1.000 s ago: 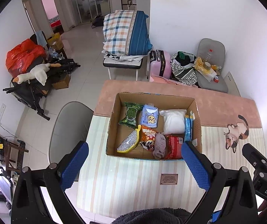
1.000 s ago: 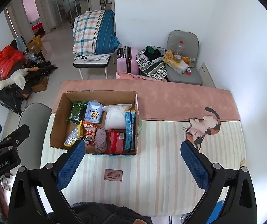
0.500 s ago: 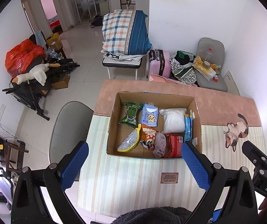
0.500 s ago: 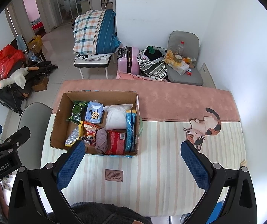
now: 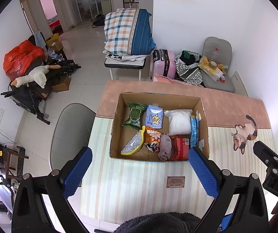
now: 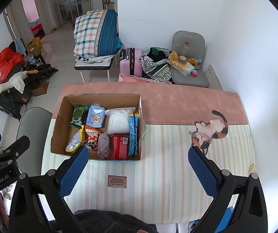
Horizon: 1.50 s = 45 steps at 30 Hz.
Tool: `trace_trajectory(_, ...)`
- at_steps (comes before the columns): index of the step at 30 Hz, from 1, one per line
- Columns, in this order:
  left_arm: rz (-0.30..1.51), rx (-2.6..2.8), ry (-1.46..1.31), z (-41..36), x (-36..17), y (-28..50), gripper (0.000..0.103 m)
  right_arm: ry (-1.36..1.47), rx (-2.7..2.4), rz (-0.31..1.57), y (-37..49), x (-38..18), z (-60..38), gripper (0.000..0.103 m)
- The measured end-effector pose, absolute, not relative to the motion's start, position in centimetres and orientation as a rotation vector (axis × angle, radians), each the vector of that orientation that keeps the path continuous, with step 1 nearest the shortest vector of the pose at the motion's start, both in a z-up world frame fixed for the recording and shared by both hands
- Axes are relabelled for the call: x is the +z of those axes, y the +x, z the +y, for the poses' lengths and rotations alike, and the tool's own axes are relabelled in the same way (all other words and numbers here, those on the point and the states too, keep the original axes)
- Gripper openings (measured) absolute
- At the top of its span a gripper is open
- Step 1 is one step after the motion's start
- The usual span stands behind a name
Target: Organize soft objects
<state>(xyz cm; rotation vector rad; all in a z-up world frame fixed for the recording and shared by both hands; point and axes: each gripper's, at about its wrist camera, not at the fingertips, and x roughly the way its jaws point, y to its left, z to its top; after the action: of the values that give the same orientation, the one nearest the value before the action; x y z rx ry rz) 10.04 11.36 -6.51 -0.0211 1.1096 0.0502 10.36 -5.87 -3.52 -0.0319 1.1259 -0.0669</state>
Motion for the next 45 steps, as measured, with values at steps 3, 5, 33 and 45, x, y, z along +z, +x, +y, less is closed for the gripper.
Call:
trace_trajectory(3, 1.105, 0.051, -0.021, 11.35, -6.4, 9.89, 0.102, -0.032, -0.065, 1.125, 10.38, -3.51, -5.89, 0.103)
trace_trajectory(5, 1.103, 0.049, -0.022, 11.37, -6.31, 9.78, 0.102, -0.03, -0.066, 1.124, 10.33, -3.43, -6.04, 0.103)
trace_trajectory(33, 1.1, 0.045, -0.015, 11.48, -5.73, 9.67, 0.102, -0.032, -0.066, 1.119, 10.01, -2.97, -6.41, 0.103)
trace_trajectory(45, 1.099, 0.043, -0.014, 11.51, -5.71, 9.59, 0.102, -0.03, -0.068, 1.119, 9.85, -2.73, -6.34, 0.103)
